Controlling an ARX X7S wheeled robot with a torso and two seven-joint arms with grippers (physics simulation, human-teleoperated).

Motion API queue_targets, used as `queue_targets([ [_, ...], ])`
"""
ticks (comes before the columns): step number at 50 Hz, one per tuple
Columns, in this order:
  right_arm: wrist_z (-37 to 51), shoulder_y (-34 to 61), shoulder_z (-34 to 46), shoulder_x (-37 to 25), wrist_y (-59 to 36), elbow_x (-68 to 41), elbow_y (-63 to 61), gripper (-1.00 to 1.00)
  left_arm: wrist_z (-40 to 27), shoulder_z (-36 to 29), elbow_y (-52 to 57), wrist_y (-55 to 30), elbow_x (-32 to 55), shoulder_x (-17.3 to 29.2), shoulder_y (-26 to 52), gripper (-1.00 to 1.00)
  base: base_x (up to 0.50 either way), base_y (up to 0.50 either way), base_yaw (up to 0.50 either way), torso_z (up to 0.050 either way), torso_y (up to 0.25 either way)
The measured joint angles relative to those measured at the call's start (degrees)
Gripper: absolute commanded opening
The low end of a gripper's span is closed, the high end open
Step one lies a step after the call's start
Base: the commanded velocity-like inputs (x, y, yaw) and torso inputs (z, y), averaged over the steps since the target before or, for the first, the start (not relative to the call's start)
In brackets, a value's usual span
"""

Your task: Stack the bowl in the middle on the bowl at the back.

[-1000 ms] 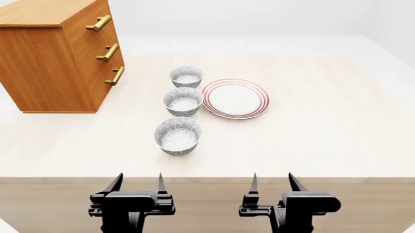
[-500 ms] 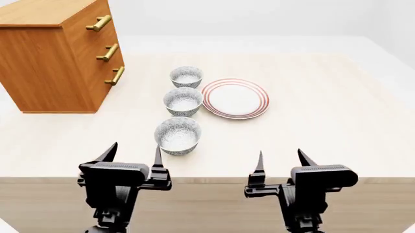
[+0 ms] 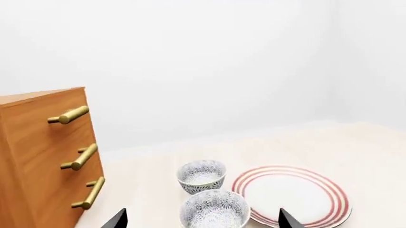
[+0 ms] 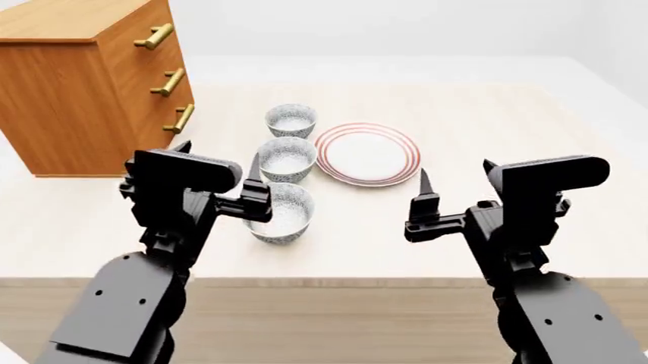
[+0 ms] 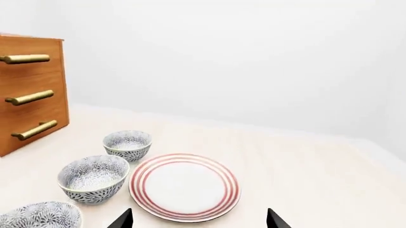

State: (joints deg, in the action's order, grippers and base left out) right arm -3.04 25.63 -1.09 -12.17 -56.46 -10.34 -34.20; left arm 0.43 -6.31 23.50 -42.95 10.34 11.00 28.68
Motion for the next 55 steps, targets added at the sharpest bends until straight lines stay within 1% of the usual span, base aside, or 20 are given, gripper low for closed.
queue_targets([
  [11,-1.4,10.9,-1.4,-1.3,-8.5,-2.4,3.1,1.0,-0.8,-0.3,-4.3,-9.2,0.9,-0.9,11.1,1.0,0.11,0.0,0.0,0.0,0.0],
  [20,-2.1,17.6,-0.9,-2.2,-12.7,-3.4,6.2,1.0,-1.3,-0.4,-6.7,-14.1,1.5,-1.1,16.5,1.0,0.21,0.0,0.0,0.0,0.0],
  [33,-2.7,22.9,-0.1,-2.5,-13.8,-4.0,9.6,1.0,-1.9,0.0,-8.6,-16.7,2.0,-1.1,19.8,1.0,0.33,0.0,0.0,0.0,0.0],
  [55,-2.6,25.3,1.0,-2.3,-13.7,-4.7,11.7,1.0,-2.8,0.9,-9.7,-18.1,3.0,-0.9,21.4,1.0,0.35,0.0,0.0,0.0,0.0],
])
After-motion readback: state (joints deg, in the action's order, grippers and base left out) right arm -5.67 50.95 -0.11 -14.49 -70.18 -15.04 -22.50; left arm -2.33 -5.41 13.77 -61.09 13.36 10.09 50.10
